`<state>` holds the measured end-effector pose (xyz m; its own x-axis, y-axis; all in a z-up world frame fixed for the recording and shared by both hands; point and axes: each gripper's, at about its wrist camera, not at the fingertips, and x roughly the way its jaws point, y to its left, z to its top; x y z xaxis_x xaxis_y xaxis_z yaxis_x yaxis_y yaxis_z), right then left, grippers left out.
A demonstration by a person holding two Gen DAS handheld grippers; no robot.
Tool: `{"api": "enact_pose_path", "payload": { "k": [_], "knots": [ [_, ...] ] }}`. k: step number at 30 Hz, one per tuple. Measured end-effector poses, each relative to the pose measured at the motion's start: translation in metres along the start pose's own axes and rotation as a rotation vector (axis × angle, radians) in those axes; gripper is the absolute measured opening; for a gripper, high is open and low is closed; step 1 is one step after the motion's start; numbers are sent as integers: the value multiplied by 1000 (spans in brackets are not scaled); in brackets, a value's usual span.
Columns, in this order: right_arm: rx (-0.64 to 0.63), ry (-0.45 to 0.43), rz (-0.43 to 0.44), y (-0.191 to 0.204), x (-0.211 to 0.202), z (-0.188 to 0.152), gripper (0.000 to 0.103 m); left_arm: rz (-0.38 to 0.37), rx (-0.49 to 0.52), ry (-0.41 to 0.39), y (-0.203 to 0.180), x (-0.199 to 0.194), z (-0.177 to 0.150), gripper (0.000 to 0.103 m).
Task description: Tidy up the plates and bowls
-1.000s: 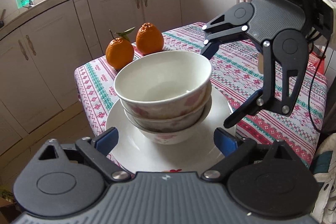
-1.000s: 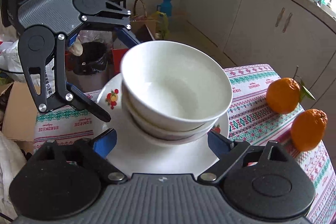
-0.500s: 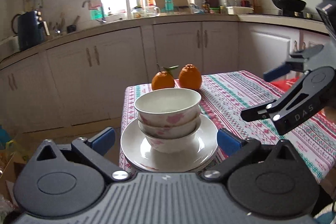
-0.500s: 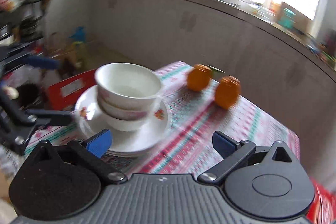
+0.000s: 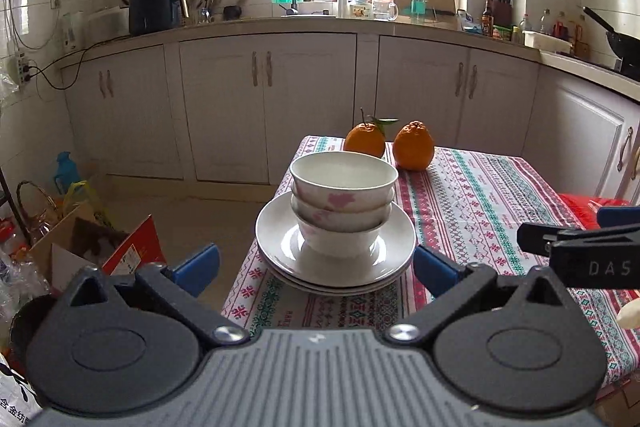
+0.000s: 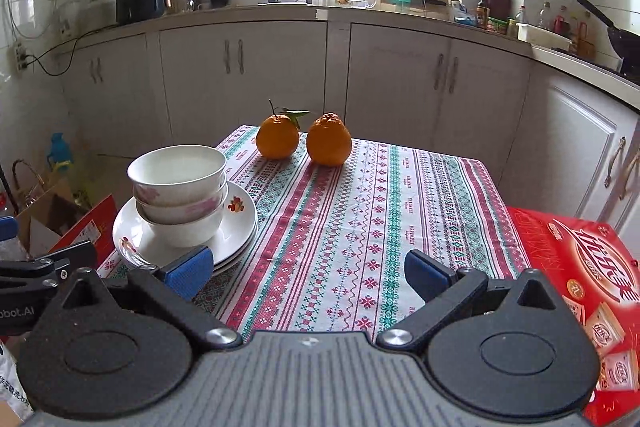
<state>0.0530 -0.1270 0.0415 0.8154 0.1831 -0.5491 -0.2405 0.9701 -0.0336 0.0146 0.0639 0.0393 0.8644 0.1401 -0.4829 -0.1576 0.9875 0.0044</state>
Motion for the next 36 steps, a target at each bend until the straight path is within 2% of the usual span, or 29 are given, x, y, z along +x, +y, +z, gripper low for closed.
{"api": "enact_pose_path", "payload": {
  "k": [11,36],
  "knots": [
    [-30,-28,-19,10,-9,-2,103,34,-6,4,-5,-5,-2,102],
    [-33,-30,-35,12,-11,-3,103,48,-34,18,-6,-4,-4,102]
  ]
}}
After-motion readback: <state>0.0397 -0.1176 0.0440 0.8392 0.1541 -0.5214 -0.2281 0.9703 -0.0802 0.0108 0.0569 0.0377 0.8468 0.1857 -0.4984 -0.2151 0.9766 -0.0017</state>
